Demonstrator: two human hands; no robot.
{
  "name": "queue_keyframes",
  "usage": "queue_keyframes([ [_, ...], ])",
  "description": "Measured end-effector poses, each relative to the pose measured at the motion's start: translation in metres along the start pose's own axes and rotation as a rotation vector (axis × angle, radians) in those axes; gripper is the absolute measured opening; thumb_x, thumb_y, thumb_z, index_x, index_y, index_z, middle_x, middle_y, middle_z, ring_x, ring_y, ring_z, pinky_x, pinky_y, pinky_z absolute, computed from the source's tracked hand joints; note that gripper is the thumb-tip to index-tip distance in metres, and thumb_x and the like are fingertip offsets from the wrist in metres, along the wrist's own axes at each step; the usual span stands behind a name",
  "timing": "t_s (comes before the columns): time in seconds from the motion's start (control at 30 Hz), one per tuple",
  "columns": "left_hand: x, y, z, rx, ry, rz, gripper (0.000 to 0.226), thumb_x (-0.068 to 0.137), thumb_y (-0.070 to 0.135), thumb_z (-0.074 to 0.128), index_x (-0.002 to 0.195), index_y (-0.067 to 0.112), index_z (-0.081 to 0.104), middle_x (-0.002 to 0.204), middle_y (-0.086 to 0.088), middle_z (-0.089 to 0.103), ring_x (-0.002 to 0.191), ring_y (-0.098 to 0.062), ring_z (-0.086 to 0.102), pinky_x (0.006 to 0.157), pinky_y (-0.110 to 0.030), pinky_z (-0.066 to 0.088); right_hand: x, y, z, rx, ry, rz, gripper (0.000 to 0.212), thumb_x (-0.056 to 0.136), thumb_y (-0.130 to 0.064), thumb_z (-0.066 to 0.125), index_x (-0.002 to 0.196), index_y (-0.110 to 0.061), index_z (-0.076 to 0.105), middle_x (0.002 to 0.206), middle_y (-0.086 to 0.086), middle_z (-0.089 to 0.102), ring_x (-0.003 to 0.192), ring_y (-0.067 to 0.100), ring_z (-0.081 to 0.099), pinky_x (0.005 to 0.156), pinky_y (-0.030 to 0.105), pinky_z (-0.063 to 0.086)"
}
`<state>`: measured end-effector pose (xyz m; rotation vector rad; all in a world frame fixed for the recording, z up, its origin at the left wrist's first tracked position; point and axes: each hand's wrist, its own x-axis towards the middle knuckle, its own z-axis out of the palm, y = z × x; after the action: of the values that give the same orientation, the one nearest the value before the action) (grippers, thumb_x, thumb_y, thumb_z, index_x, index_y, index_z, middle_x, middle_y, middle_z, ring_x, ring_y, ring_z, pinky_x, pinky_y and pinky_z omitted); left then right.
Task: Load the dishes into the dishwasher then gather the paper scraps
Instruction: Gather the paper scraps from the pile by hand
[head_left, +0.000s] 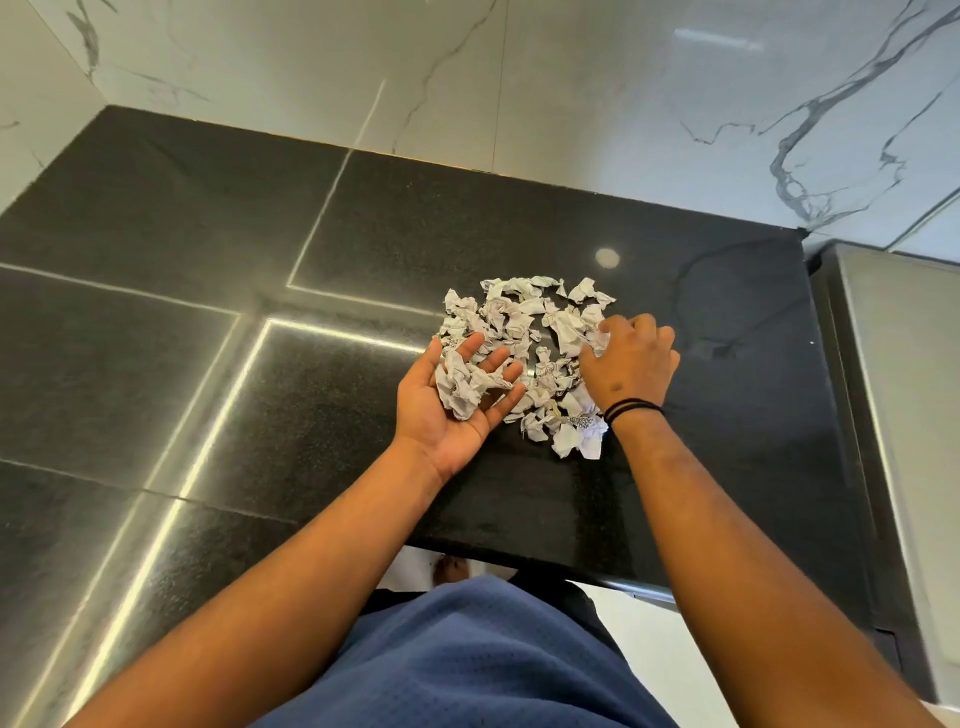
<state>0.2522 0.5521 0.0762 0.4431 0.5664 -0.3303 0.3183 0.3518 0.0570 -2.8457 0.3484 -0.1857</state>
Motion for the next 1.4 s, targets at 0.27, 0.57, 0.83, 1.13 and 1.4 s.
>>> queue_keyframes([
  [0.27,0.001,-0.005,0.0,0.027,-0.006,-0.012,0.054,0.102,0.047,0.045,0.14,0.011,0.057,0.138,-0.022,0.06,0.128,-0.042,0.058,0.104,-0.055,0.048,-0.009,-0.002,-0.008,0.19,0.19,0.083,0.013,0.095,-0.023,0.062,0.093,-0.021,0.074,0.087,0.0,0.068,0.087,0.022,0.045,0.071,0.034,0.03],
  [0.57,0.007,-0.008,0.007,0.014,-0.018,-0.003,0.061,0.101,0.052,0.042,0.145,0.01,0.053,0.135,-0.02,0.062,0.124,-0.037,0.061,0.104,-0.053,0.048,-0.076,-0.062,-0.038,0.688,0.176,-0.142,0.004,0.084,-0.02,0.074,0.086,-0.024,0.073,0.085,-0.01,0.071,0.084,0.019,0.061,0.076,0.046,0.051],
  [0.83,0.009,-0.005,0.012,-0.03,-0.066,-0.026,0.053,0.102,0.052,0.041,0.135,0.014,0.059,0.14,-0.021,0.058,0.119,-0.036,0.064,0.09,-0.051,0.058,-0.1,-0.074,-0.033,0.637,0.063,-0.236,0.008,0.083,-0.031,0.07,0.087,-0.024,0.071,0.084,-0.009,0.067,0.082,0.018,0.057,0.075,0.042,0.049],
  [1.13,0.008,-0.001,0.003,-0.01,-0.086,-0.056,0.051,0.099,0.048,0.047,0.132,0.014,0.063,0.137,-0.022,0.061,0.128,-0.043,0.057,0.107,-0.057,0.045,-0.024,0.017,-0.011,0.263,0.086,0.224,0.039,0.087,-0.018,0.063,0.126,-0.015,0.064,0.122,0.013,0.055,0.11,0.034,0.047,0.09,0.044,0.046],
  [1.4,0.008,0.001,0.004,0.02,-0.054,-0.049,0.052,0.1,0.049,0.045,0.134,0.014,0.062,0.136,-0.022,0.062,0.126,-0.042,0.059,0.107,-0.056,0.045,-0.013,0.032,-0.013,0.238,0.058,0.251,0.024,0.091,-0.011,0.057,0.11,-0.014,0.071,0.11,0.013,0.062,0.105,0.034,0.054,0.086,0.046,0.049],
])
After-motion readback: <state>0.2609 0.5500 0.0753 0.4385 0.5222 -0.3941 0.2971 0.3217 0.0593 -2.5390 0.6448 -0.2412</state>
